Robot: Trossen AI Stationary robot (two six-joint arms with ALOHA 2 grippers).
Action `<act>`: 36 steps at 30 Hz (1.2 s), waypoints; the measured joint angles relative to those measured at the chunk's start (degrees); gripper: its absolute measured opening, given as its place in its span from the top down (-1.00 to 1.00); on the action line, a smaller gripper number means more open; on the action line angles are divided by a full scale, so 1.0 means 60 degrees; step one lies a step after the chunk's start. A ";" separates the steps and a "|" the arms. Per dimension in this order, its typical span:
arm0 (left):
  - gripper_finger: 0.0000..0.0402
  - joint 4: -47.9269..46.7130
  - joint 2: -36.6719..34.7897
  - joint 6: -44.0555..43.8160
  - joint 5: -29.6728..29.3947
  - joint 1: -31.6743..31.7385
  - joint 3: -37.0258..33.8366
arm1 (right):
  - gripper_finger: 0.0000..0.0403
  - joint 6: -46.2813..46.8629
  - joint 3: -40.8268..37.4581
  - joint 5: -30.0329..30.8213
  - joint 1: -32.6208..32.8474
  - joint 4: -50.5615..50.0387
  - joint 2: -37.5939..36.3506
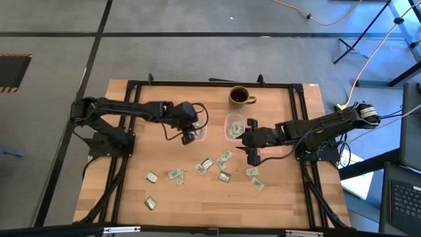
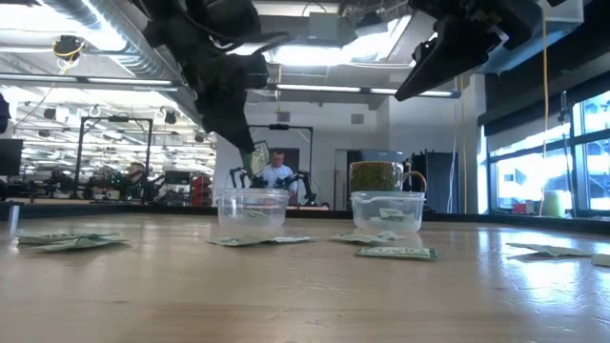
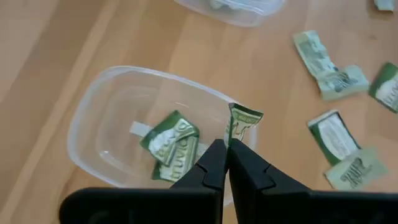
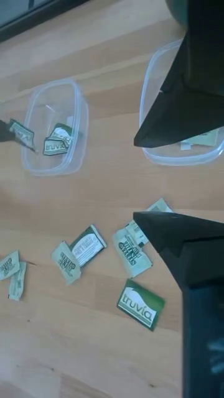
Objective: Pick and place items into bin
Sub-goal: Put the truvia packet into the left transparent bin, then put the stevia packet into the right transparent bin
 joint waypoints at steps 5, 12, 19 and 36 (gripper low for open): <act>0.96 -0.0022 0.0376 -0.0362 0.0055 0.0194 0.0003 | 0.10 -0.0029 0.0000 0.0000 0.0000 -0.0004 0.0000; 0.96 -0.0024 0.0977 -0.0473 0.0661 0.0395 0.0003 | 0.10 -0.0033 0.0000 0.0000 0.0000 -0.0030 0.0000; 0.96 0.0055 0.1124 -0.0473 0.0870 0.0564 0.0003 | 0.10 -0.0036 -0.0004 -0.0004 0.0000 -0.0105 0.0004; 0.80 0.0021 0.1100 -0.0387 0.0209 0.0704 0.0003 | 0.10 0.0072 -0.0004 -0.0029 0.0022 -0.0685 0.0004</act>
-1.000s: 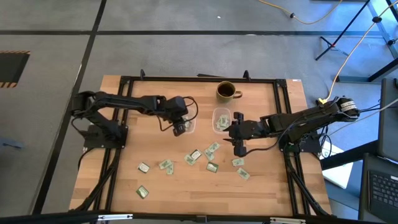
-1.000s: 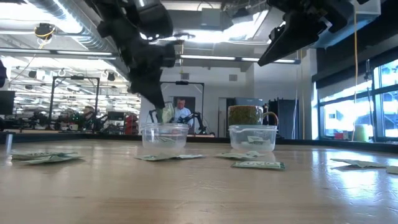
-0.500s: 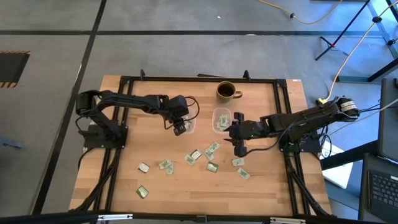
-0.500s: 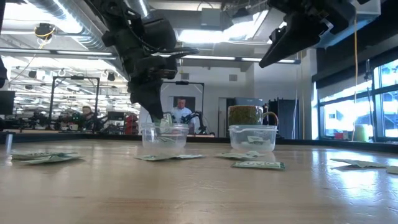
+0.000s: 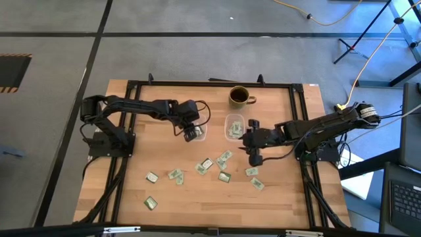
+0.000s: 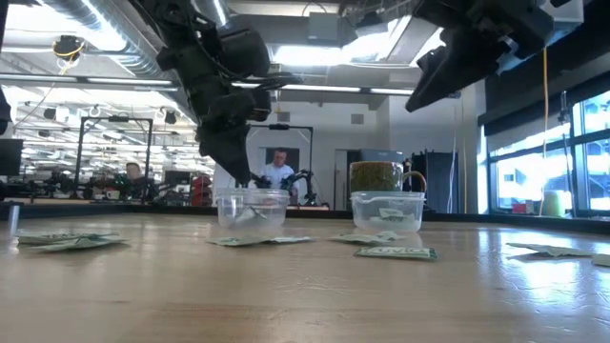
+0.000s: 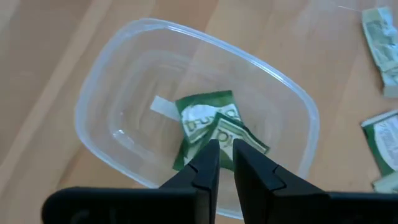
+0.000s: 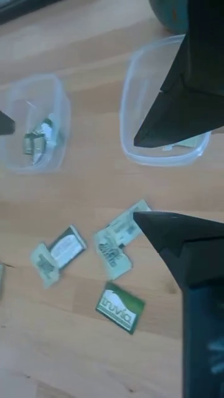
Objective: Pick and place items into bin
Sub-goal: Put the stevia packet into the right transparent bin
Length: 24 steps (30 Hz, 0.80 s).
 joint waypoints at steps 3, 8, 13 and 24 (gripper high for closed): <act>0.82 -0.0006 -0.0130 0.0266 -0.0138 0.0042 0.0010 | 0.10 0.0199 0.0000 -0.0444 0.0096 -0.0463 0.0000; 0.82 0.0413 -0.0480 0.0833 -0.0140 0.0029 0.0030 | 0.10 0.0435 -0.0007 -0.1543 0.0416 -0.1428 0.0000; 0.82 0.1070 -0.0609 0.1209 -0.0140 -0.0100 0.0040 | 0.10 0.0874 -0.0007 -0.1563 0.0872 -0.1553 0.0006; 0.82 0.1221 -0.0613 0.1416 -0.0140 -0.0277 0.0047 | 0.10 0.0647 -0.0007 -0.1567 0.1973 -0.1058 0.1631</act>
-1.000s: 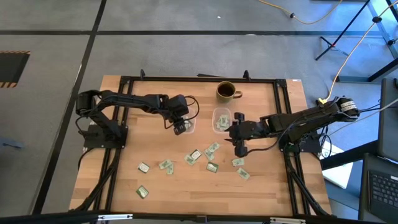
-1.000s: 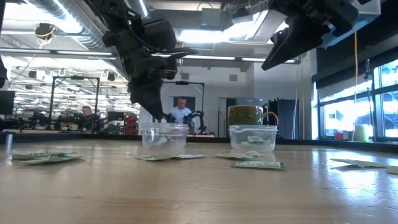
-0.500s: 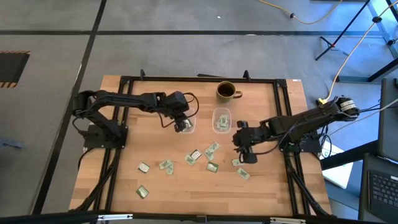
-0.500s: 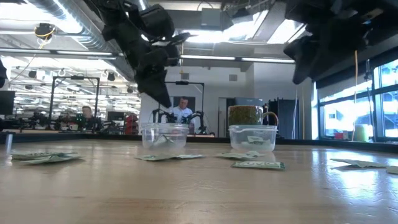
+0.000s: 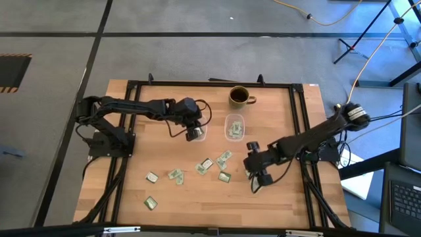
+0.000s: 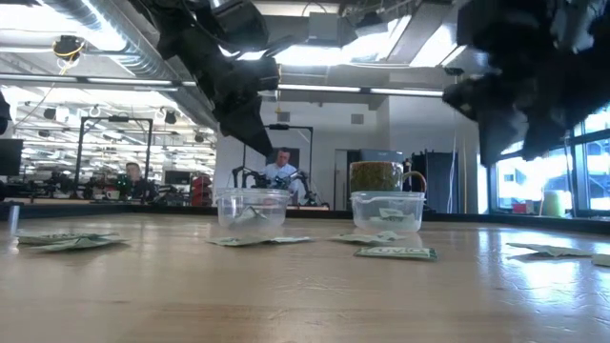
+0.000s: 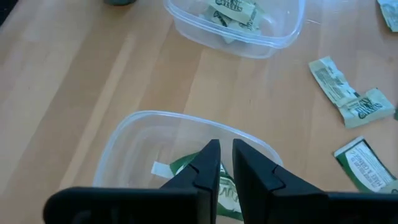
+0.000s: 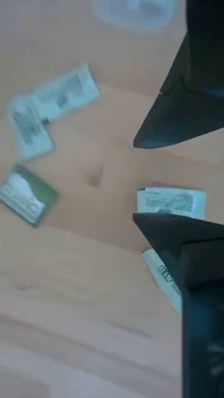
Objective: Pick and place items into bin
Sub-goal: Put the stevia packet into the right transparent bin
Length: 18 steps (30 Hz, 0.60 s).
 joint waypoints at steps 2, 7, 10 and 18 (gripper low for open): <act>0.82 0.0000 0.0000 0.0014 0.0004 -0.0004 0.0000 | 0.10 0.0002 0.0000 -0.0001 0.0088 0.0097 0.0448; 0.80 -0.0004 0.0000 0.0014 0.0000 -0.0001 0.0000 | 0.10 0.0187 0.0000 0.0000 0.0158 0.0082 0.1331; 0.80 -0.0006 0.0000 0.0014 0.0004 -0.0001 0.0000 | 0.10 0.0349 0.0000 0.0001 0.0154 0.0098 0.1682; 0.81 -0.0009 0.0000 0.0014 0.0004 -0.0001 0.0000 | 0.10 0.0544 0.0042 -0.0014 0.0154 0.0074 0.2413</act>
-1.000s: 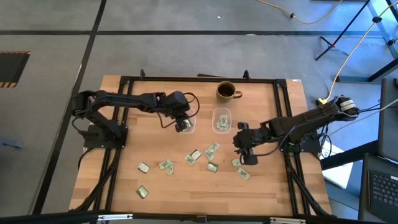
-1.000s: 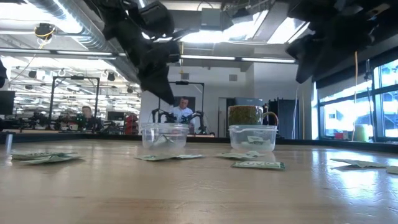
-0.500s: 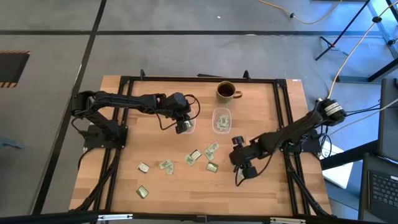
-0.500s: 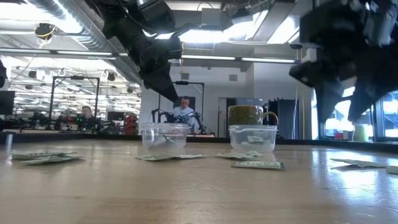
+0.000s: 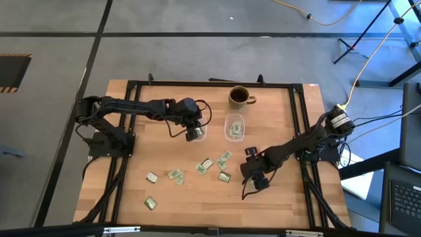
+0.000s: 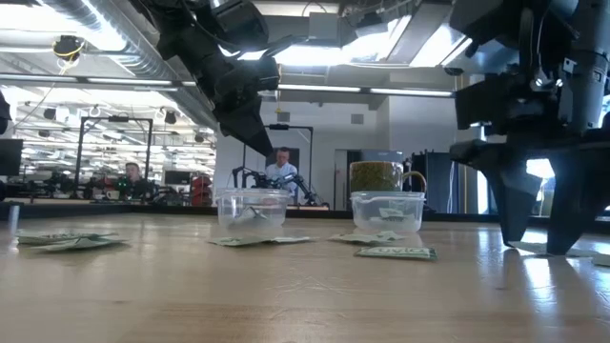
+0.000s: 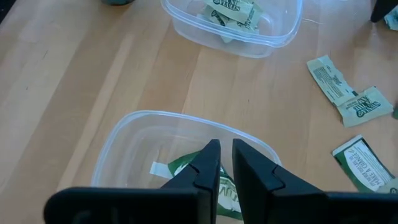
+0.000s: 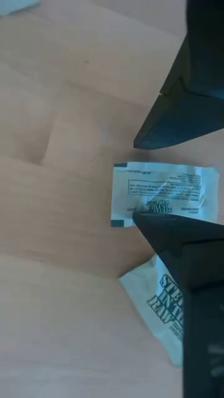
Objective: Pick and place items into bin
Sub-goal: Put the stevia packet into the right transparent bin
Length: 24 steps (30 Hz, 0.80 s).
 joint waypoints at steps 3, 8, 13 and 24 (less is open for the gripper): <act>0.80 -0.0001 0.0000 0.0000 -0.0004 0.0004 0.0000 | 0.10 0.0001 0.0012 0.0007 0.0000 -0.0006 0.0131; 0.81 0.0002 0.0000 0.0000 0.0000 0.0000 0.0000 | 0.20 0.0015 0.0004 -0.0006 0.0004 -0.0014 0.0158; 0.83 0.0002 0.0000 0.0000 -0.0004 0.0000 0.0000 | 0.39 0.0005 -0.0009 0.0012 0.0000 -0.0011 0.0175; 0.83 -0.0002 0.0000 0.0000 -0.0004 0.0000 0.0000 | 0.61 -0.0032 -0.0084 0.0015 -0.0007 -0.0203 -0.0313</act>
